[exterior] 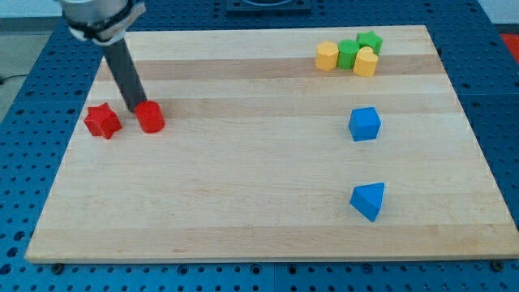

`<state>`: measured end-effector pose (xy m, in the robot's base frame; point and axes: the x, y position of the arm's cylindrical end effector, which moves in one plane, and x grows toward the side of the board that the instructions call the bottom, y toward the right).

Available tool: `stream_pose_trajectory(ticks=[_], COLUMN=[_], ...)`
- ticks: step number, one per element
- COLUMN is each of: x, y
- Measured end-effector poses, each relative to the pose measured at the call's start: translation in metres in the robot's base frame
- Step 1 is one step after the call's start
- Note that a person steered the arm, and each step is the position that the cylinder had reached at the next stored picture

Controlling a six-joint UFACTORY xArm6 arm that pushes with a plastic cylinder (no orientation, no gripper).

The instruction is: Drag the red circle left to the blue cube

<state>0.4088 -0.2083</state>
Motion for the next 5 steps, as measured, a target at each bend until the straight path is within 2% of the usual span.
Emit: stream_pose_trajectory(ticks=[1, 2, 4, 5], x=[0.046, 0.062, 0.068, 0.059], y=[0.019, 0.074, 0.231, 0.21])
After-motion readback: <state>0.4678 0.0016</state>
